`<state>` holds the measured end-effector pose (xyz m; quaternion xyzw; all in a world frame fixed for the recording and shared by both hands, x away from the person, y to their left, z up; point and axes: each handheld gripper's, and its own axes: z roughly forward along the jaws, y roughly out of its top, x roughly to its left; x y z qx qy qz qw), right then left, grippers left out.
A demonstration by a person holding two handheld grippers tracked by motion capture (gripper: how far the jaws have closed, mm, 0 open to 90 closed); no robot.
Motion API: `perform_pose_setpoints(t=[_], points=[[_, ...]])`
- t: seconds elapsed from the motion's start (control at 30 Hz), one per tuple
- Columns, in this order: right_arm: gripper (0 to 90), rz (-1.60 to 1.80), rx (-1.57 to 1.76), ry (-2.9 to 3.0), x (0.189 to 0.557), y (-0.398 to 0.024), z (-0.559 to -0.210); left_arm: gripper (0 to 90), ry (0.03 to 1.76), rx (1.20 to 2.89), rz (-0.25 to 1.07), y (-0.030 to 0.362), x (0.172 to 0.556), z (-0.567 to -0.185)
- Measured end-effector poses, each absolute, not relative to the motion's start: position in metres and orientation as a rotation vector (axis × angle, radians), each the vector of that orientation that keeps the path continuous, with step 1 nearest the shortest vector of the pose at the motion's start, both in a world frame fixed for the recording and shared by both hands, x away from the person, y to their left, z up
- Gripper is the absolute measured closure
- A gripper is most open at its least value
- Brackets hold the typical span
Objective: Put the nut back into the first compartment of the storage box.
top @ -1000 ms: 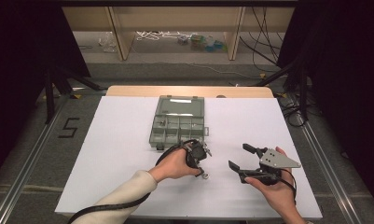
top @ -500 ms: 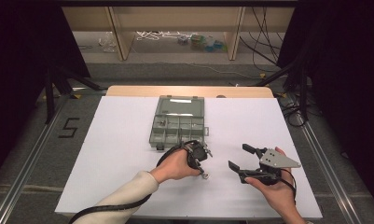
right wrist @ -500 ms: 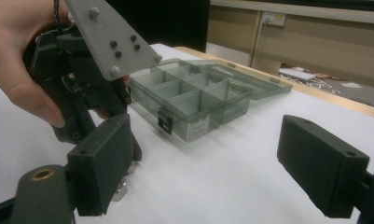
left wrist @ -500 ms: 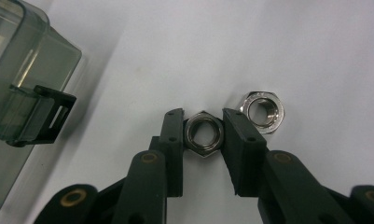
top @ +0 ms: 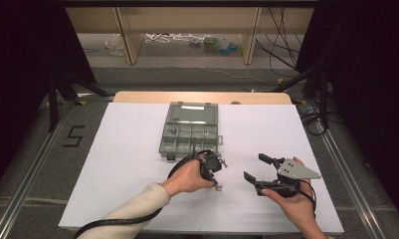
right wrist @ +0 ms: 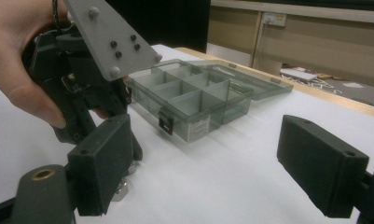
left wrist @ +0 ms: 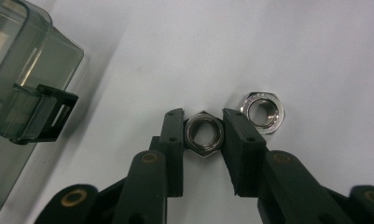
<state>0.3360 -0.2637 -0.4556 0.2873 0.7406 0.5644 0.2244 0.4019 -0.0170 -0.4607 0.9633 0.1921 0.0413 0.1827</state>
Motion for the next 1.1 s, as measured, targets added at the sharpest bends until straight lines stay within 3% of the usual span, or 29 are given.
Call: perform_pose_setpoints(t=[1.1], points=[[15.9, 1.575, 0.742, 2.005, 0.336, -0.263, -0.454, 70.4, 0.627, 2.573, 0.207, 0.012, 0.399, -0.427]])
